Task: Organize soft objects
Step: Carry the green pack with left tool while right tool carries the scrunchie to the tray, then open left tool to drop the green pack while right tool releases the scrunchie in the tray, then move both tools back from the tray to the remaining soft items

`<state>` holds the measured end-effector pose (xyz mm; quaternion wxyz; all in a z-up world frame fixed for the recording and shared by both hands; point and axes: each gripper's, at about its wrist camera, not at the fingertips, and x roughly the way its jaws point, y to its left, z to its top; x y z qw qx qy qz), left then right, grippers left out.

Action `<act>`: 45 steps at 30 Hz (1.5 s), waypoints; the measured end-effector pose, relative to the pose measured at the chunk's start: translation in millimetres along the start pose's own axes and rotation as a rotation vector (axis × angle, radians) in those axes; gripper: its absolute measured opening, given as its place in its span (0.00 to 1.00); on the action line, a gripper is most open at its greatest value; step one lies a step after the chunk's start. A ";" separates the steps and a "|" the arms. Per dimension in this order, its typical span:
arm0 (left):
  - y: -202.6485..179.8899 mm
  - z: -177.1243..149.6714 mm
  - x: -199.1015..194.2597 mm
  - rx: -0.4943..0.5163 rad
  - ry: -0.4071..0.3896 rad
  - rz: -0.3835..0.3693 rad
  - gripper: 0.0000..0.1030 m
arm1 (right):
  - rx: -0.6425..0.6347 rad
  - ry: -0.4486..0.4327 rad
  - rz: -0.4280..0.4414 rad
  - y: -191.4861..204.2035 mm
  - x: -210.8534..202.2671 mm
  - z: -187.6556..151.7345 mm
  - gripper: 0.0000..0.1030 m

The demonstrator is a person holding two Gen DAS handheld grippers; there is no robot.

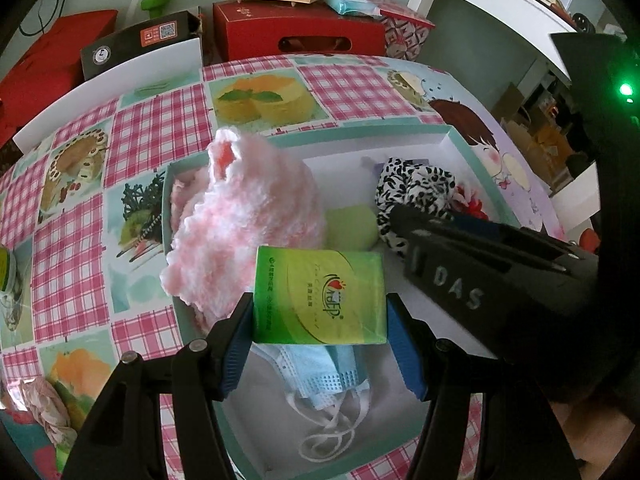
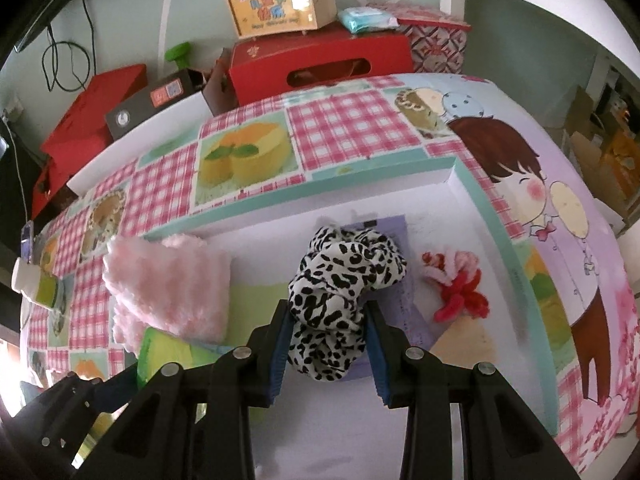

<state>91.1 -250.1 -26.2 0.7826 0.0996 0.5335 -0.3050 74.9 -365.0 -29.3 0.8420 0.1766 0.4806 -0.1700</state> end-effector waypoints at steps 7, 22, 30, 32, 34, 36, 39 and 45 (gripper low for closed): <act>-0.4 0.1 3.2 0.009 0.007 0.012 0.64 | -0.024 0.031 -0.020 5.0 7.8 -1.3 0.43; -2.2 0.4 0.2 0.015 0.018 0.018 0.64 | -0.034 0.001 -0.063 5.3 -6.2 1.5 0.58; -6.3 -1.6 -8.0 0.022 0.011 0.014 0.64 | -0.031 -0.058 -0.073 7.3 -26.6 4.5 0.63; -8.0 -1.9 -10.6 0.027 0.006 0.010 0.64 | -0.026 -0.070 -0.078 7.0 -31.5 5.2 0.63; -9.8 -2.0 -14.1 0.030 -0.002 0.004 0.66 | -0.015 -0.090 -0.085 5.2 -37.5 6.1 0.63; -10.9 -1.6 -18.6 0.037 -0.014 -0.002 0.79 | 0.002 -0.114 -0.089 2.3 -43.5 7.8 0.63; -11.8 -0.1 -26.4 0.044 -0.037 -0.006 0.82 | 0.027 -0.134 -0.096 -2.1 -48.8 8.7 0.64; -7.9 2.8 -38.2 0.039 -0.071 -0.005 0.82 | 0.063 -0.157 -0.116 -11.6 -54.4 9.6 0.64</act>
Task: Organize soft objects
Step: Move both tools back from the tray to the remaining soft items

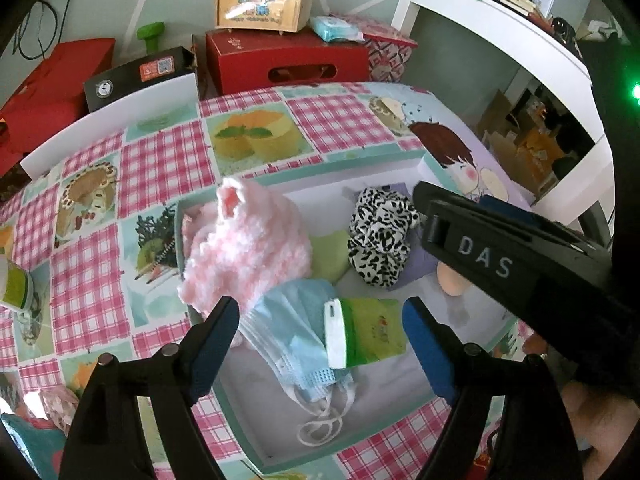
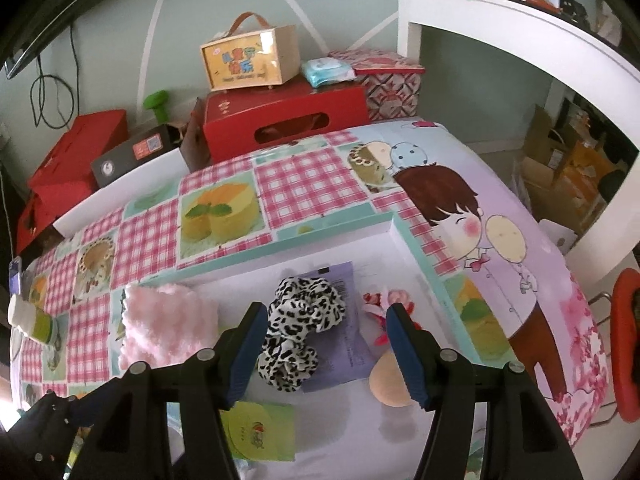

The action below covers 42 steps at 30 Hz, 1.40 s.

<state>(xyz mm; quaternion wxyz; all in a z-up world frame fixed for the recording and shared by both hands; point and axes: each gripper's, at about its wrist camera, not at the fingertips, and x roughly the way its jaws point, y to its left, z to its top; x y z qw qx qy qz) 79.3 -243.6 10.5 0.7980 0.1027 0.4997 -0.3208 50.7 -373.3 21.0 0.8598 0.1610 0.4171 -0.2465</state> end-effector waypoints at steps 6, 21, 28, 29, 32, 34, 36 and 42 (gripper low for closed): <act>18.9 4.3 -7.1 -0.065 -0.022 0.012 0.82 | 0.022 -0.007 -0.007 -5.5 -1.5 0.7 0.64; 102.4 12.8 -29.3 -0.310 -0.088 0.085 0.88 | -0.062 0.020 0.013 19.6 5.2 -3.2 0.81; 117.3 10.0 -29.3 -0.365 -0.089 0.094 0.88 | -0.100 0.017 0.015 32.6 6.6 -5.1 0.99; 118.8 9.7 -28.6 -0.369 -0.087 0.095 0.88 | -0.099 0.017 0.015 32.8 6.7 -5.0 1.00; 121.7 8.8 -26.5 -0.378 -0.076 0.098 0.88 | -0.094 0.018 0.008 32.3 7.2 -4.8 1.00; 123.4 8.3 -25.2 -0.385 -0.074 0.094 0.88 | -0.092 0.019 0.005 31.6 7.6 -5.0 1.00; 124.8 8.0 -25.6 -0.393 -0.080 0.091 0.88 | -0.093 0.019 0.007 31.4 7.7 -5.0 1.00; 130.9 5.7 -32.2 -0.412 -0.095 0.102 0.88 | -0.108 0.005 0.043 37.8 3.1 -5.0 1.00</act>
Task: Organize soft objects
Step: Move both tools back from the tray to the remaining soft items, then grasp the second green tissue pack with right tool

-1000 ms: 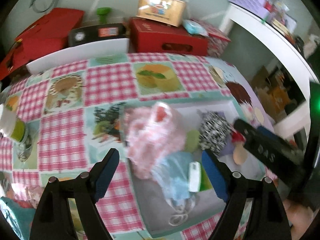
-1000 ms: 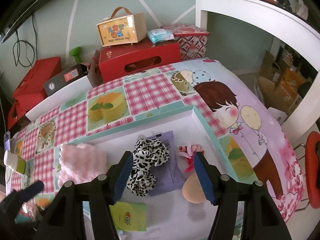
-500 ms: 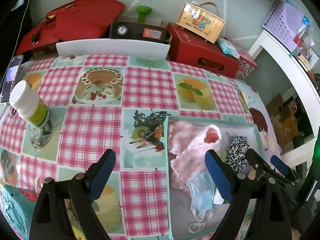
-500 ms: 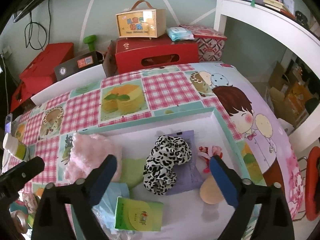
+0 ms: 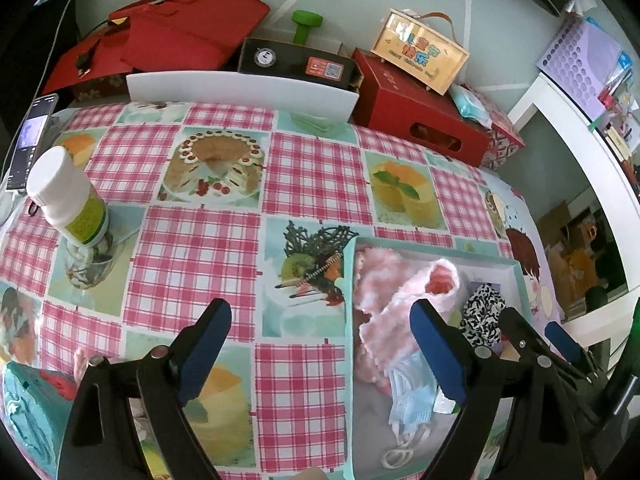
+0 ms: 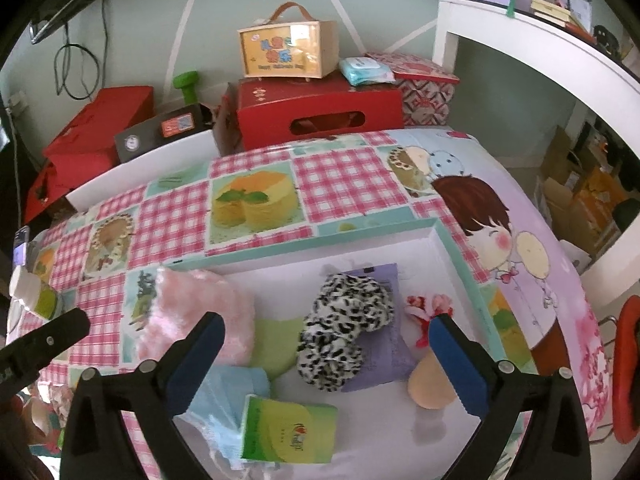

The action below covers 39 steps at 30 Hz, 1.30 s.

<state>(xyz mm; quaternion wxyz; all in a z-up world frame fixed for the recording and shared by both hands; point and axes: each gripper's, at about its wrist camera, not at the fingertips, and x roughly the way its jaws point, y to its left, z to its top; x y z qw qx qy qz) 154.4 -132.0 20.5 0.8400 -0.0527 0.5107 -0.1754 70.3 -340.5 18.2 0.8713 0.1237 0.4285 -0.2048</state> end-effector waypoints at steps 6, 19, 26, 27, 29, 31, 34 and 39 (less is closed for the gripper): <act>14.7 -2.2 -9.0 -0.028 -0.018 0.026 0.88 | -0.013 -0.009 0.088 16.5 -5.7 -1.9 1.00; 50.5 -23.9 -46.9 -0.106 -0.110 0.041 0.94 | -0.126 -0.044 0.183 58.1 -28.2 -14.3 1.00; 62.8 -44.6 -65.8 -0.134 -0.150 0.032 0.99 | -0.186 -0.043 0.219 76.1 -39.0 -30.8 1.00; 65.0 -47.4 -67.4 -0.138 -0.151 0.030 1.00 | -0.189 -0.042 0.220 77.6 -40.3 -32.9 1.00; 69.7 -52.5 -71.1 -0.148 -0.155 0.027 1.00 | -0.198 -0.042 0.220 81.8 -43.0 -37.1 1.00; 74.8 -56.9 -74.1 -0.159 -0.156 0.025 1.00 | -0.210 -0.042 0.227 87.7 -46.0 -41.7 1.00; 82.0 -61.8 -79.1 -0.166 -0.155 0.015 1.00 | -0.250 -0.031 0.254 102.2 -48.6 -51.7 1.00; 92.4 -64.2 -87.8 -0.125 -0.141 0.024 1.00 | -0.323 -0.010 0.278 127.9 -48.2 -65.1 1.00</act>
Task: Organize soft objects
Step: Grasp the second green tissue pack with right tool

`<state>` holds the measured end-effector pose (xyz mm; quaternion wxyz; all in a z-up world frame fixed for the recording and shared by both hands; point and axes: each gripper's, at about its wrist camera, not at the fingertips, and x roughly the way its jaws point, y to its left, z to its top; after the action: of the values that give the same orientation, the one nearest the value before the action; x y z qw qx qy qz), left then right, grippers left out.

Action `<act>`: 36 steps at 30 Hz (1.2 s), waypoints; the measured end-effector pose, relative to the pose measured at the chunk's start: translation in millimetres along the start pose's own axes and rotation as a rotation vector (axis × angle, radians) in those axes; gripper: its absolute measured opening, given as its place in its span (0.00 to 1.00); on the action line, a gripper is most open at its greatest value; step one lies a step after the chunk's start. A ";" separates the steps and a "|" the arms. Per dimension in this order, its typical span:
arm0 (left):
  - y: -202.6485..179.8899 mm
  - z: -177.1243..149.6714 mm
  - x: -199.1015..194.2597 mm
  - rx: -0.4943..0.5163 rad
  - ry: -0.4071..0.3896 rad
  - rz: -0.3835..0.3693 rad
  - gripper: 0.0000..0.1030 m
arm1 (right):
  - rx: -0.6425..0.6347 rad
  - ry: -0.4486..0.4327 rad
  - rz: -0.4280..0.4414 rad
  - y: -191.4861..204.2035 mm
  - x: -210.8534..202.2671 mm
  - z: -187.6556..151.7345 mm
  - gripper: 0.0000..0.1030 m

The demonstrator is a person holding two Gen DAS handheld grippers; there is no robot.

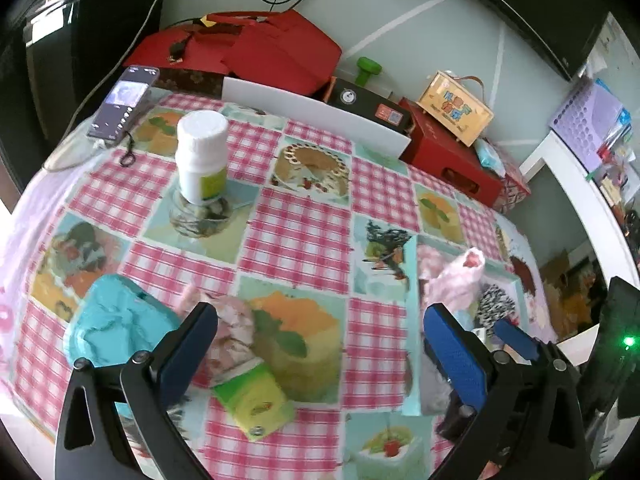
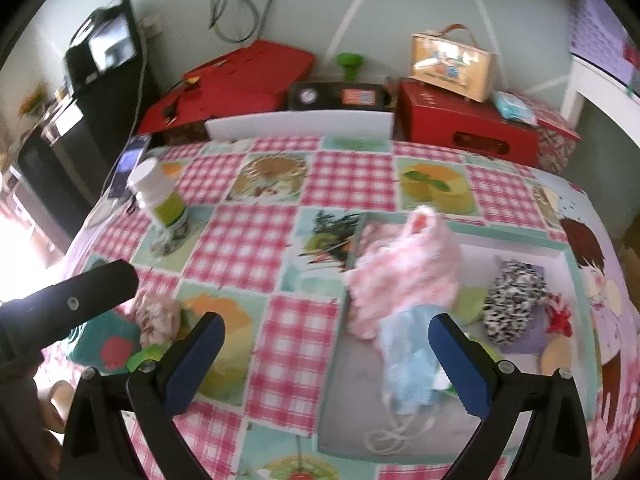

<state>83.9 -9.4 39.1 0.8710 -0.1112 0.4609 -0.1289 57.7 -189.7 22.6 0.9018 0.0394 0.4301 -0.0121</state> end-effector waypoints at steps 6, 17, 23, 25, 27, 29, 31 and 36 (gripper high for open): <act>29.2 7.2 -7.0 -0.025 0.007 0.071 1.00 | -0.092 0.042 0.051 34.7 14.7 -8.1 1.00; 83.2 8.2 0.5 -0.114 0.055 0.095 0.99 | -0.171 0.096 0.100 71.5 29.0 -19.6 1.00; 83.3 9.8 1.7 -0.084 0.061 0.095 0.99 | -0.231 0.137 0.149 96.9 36.9 -30.6 1.00; 85.3 11.8 -1.3 -0.079 0.051 0.111 0.99 | -0.251 0.145 0.165 105.9 39.9 -35.0 1.00; 87.5 13.0 -3.2 -0.079 0.043 0.120 0.99 | -0.271 0.154 0.174 113.9 42.7 -39.1 1.00; 90.6 13.4 -3.7 -0.086 0.041 0.117 0.99 | -0.295 0.164 0.190 122.4 45.2 -43.7 0.99; 93.8 13.5 -2.7 -0.093 0.047 0.118 0.99 | -0.314 0.172 0.201 129.4 48.1 -47.6 0.98; 99.2 13.1 -1.6 -0.102 0.052 0.134 0.99 | -0.323 0.200 0.183 134.3 59.0 -54.6 0.91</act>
<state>106.0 85.6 16.6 0.8586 -0.1211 0.4956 -0.0497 60.0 -50.6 -49.4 0.8465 -0.0656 0.5087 0.1429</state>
